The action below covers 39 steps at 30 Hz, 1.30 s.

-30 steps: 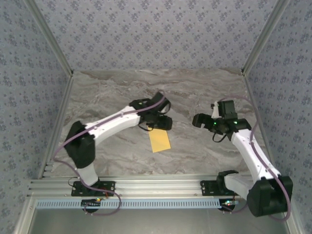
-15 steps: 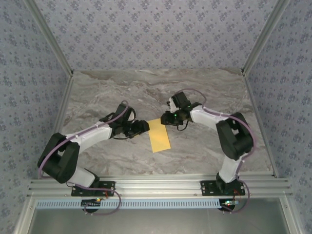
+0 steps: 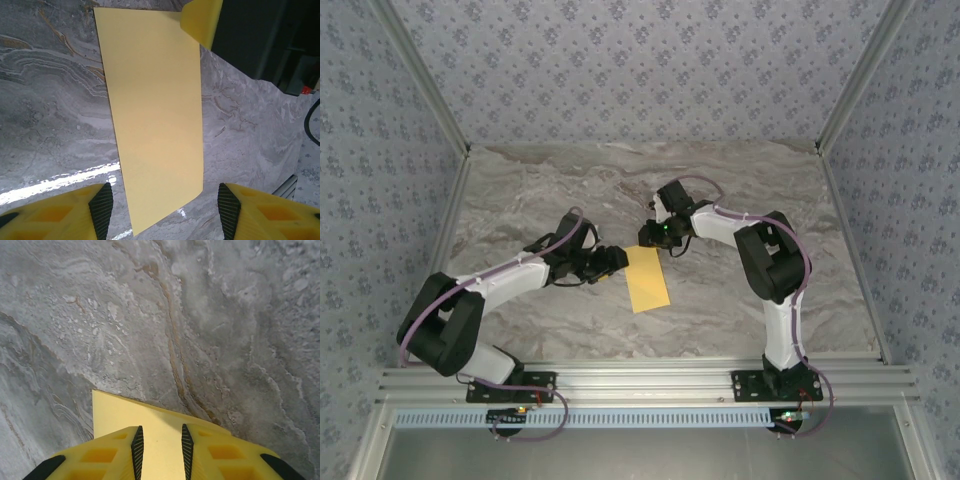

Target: Fold a paper plane with a square sheet of paper (fold left side to right side)

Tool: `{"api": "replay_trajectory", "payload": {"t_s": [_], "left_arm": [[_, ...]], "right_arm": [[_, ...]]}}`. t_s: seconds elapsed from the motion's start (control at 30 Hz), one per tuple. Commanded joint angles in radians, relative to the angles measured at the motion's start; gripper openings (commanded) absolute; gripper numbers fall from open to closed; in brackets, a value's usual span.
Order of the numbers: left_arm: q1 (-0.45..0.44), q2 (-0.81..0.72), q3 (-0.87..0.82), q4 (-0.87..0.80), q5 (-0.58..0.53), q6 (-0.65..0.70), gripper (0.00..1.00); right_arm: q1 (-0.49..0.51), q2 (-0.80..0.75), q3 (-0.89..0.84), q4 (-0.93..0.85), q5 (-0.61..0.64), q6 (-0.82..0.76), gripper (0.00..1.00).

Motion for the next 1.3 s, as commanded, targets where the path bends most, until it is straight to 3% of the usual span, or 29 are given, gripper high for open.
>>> {"api": "replay_trajectory", "payload": {"t_s": [0.0, 0.4, 0.67, 1.27], "left_arm": [[0.005, -0.035, -0.003, -0.01, 0.013, 0.005, 0.6], [0.004, 0.017, -0.006, 0.049, 0.061, -0.016, 0.6], [0.0, 0.14, 0.035, 0.108, 0.12, -0.021, 0.5], [-0.07, 0.287, 0.133, 0.074, 0.128, 0.0, 0.49]], "right_arm": [[-0.001, 0.017, 0.005, -0.044, 0.007, -0.022, 0.3], [-0.069, -0.032, -0.115, -0.025, 0.082, 0.024, 0.29], [-0.071, -0.036, -0.138, -0.029, 0.093, 0.025, 0.29], [-0.097, -0.085, -0.22, -0.009, 0.106, 0.05, 0.26]]}}
